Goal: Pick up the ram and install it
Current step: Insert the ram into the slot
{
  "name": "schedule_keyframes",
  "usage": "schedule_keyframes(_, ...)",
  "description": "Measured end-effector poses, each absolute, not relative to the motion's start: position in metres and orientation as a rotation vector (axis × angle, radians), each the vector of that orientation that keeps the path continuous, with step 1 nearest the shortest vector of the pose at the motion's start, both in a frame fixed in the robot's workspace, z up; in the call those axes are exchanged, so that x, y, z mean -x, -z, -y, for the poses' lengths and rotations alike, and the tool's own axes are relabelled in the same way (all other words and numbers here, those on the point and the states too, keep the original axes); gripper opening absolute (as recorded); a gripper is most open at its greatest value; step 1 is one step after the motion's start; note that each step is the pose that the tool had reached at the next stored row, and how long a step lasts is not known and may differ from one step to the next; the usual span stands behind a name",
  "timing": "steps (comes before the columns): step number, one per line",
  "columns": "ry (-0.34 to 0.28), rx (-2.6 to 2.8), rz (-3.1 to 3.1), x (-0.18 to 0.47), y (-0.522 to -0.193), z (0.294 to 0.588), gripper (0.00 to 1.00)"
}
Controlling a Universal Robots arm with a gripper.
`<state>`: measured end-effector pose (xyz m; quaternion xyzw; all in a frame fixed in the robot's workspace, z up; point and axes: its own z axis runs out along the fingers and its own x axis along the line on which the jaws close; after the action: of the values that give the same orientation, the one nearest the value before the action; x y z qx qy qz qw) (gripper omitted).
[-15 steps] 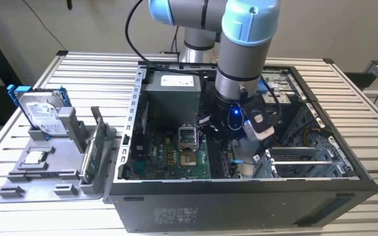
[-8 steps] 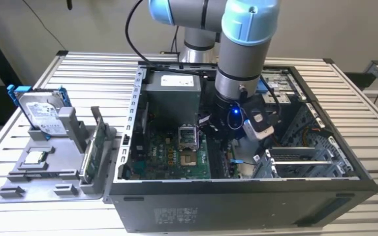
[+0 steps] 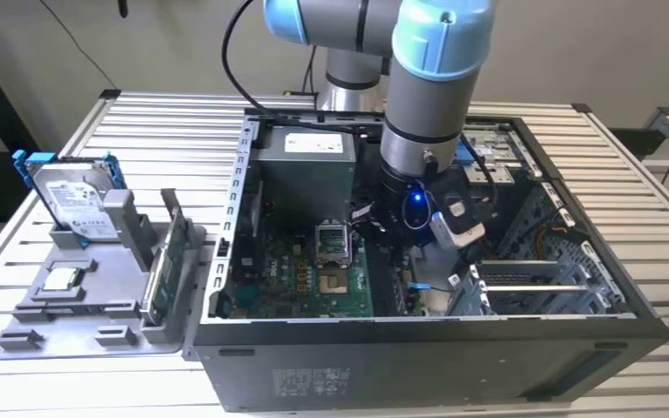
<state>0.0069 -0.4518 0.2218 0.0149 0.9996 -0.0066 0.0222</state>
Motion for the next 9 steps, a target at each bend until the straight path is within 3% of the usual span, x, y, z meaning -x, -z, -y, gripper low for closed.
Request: schedule_keyframes(9, 0.020, -0.041, -3.097, -0.0072, -0.2218, 0.4517, 0.14)
